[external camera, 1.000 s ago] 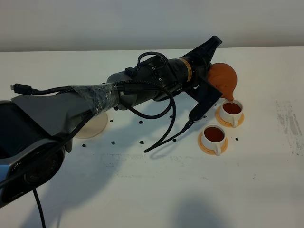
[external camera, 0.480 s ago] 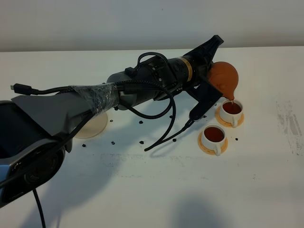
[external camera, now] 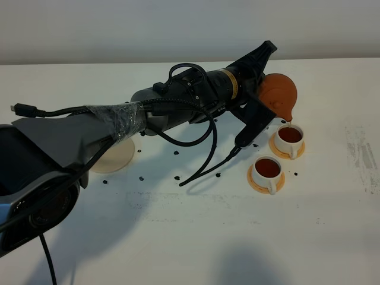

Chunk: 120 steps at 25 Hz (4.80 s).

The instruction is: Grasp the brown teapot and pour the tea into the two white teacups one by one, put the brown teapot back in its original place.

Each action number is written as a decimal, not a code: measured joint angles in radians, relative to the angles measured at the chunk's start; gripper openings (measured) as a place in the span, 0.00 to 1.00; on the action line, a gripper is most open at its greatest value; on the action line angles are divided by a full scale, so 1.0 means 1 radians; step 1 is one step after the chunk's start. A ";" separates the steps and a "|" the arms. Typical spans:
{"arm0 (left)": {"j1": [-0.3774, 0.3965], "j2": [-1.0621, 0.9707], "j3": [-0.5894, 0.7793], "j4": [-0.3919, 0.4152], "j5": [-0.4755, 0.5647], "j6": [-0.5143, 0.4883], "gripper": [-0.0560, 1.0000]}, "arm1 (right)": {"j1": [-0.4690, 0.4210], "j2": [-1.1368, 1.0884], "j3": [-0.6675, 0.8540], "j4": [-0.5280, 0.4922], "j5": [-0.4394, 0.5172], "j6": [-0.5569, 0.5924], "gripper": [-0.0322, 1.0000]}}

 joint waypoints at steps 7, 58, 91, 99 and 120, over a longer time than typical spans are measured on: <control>0.003 0.000 0.000 0.000 -0.008 0.024 0.14 | 0.000 0.000 0.000 0.000 0.000 0.000 0.24; 0.022 -0.017 -0.142 -0.491 0.829 -1.206 0.14 | 0.000 0.000 0.000 0.000 0.000 0.000 0.24; 0.272 -0.516 0.599 -0.509 0.590 -1.337 0.14 | 0.000 0.000 0.000 0.000 0.000 0.000 0.24; 0.370 -0.621 0.752 -0.525 0.550 -1.341 0.14 | 0.000 0.000 0.000 0.000 0.000 0.000 0.24; 0.452 -0.563 0.778 -0.521 0.485 -1.341 0.14 | 0.000 0.000 0.000 0.000 0.000 0.000 0.24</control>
